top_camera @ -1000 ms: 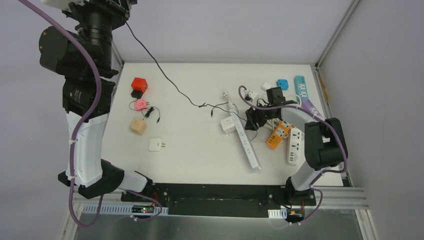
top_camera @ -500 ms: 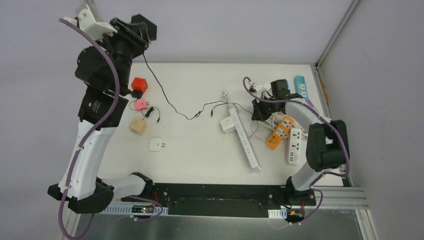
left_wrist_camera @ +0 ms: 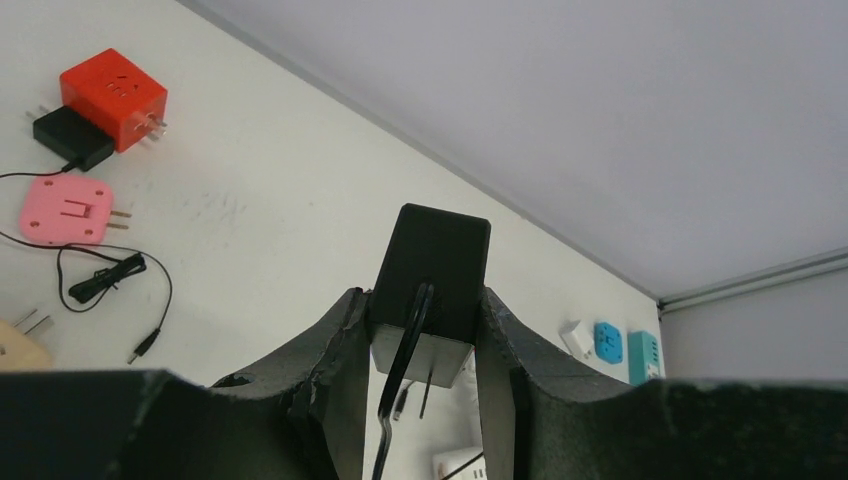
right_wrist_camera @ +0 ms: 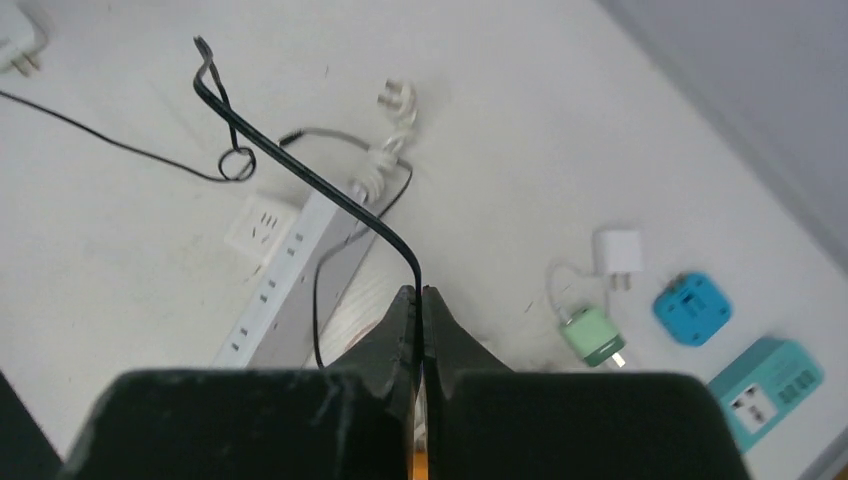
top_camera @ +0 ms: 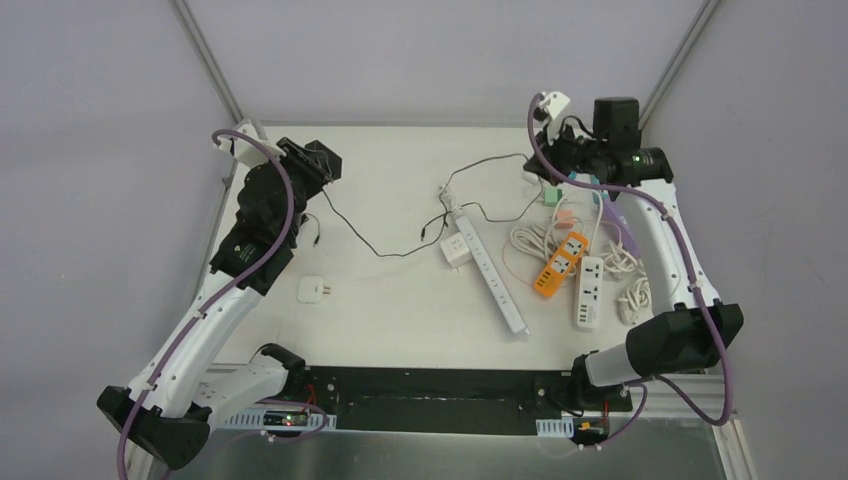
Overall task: Pull the plug off the socket
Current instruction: Place the plug at the corner of the board.
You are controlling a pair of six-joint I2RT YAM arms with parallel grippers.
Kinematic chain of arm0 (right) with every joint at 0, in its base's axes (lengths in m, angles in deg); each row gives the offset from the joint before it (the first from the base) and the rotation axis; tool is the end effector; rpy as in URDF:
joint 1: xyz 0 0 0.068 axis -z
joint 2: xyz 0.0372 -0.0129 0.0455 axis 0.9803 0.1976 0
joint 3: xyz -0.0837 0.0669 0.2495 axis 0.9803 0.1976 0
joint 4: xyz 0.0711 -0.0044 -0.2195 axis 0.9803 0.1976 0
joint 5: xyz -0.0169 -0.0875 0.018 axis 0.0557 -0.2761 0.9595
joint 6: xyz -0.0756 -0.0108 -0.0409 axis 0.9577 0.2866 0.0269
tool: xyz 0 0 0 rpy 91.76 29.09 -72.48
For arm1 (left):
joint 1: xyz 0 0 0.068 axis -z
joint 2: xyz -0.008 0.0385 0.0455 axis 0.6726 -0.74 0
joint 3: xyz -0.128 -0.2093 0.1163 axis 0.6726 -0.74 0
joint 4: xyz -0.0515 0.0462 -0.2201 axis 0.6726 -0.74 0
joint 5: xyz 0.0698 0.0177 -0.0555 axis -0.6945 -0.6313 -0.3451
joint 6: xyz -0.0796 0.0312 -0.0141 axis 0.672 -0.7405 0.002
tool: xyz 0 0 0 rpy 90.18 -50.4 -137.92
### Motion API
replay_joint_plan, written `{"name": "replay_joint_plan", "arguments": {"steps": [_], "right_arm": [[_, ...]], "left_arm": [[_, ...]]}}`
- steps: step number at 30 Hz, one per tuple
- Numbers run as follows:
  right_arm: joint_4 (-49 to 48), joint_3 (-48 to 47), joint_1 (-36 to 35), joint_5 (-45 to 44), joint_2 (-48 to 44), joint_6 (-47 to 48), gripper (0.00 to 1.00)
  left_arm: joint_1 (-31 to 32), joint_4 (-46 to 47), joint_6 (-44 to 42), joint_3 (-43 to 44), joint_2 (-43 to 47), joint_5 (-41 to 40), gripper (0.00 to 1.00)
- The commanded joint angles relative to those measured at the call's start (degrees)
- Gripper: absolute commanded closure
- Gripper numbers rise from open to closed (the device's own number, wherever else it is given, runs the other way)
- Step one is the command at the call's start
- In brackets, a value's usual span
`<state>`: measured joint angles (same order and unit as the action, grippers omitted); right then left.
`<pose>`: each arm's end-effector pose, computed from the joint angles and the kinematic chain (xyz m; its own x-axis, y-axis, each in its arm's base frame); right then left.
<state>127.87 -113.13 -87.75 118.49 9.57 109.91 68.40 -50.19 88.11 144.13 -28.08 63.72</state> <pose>0.2833 0.0891 0.3529 -0.2438 -0.4934 -0.8349 -0.8108 0.5760 -0.1036 0.2037 -0.0622 0.4075 -0.0590 -0.2720 -0.9605 -0.0182 0.9623 -0.2714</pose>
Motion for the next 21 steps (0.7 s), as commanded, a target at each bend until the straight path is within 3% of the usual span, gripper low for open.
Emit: {"name": "replay_joint_plan", "arguments": {"steps": [1,10,16,21], "right_arm": [[6.8,-16.0,-2.5,1.9,5.5,1.8,1.00],[8.4,-52.3,-14.8,-6.3,24.4,-4.9,1.00],[-0.5,-73.2,-19.9,-11.5,35.4,-10.1,1.00],[-14.4,-79.0,-23.3,-13.6,41.9,-11.4,1.00]], "left_arm": [[-1.0,4.7,1.4,-0.7,3.1,-4.0,1.00],[-3.6,2.0,-0.8,-1.7,1.6,-7.5,1.00],[-6.4,2.3,2.3,-4.0,1.3,-5.4,1.00],[-7.3,2.9,3.9,-5.0,-0.2,-4.1,1.00]]}}
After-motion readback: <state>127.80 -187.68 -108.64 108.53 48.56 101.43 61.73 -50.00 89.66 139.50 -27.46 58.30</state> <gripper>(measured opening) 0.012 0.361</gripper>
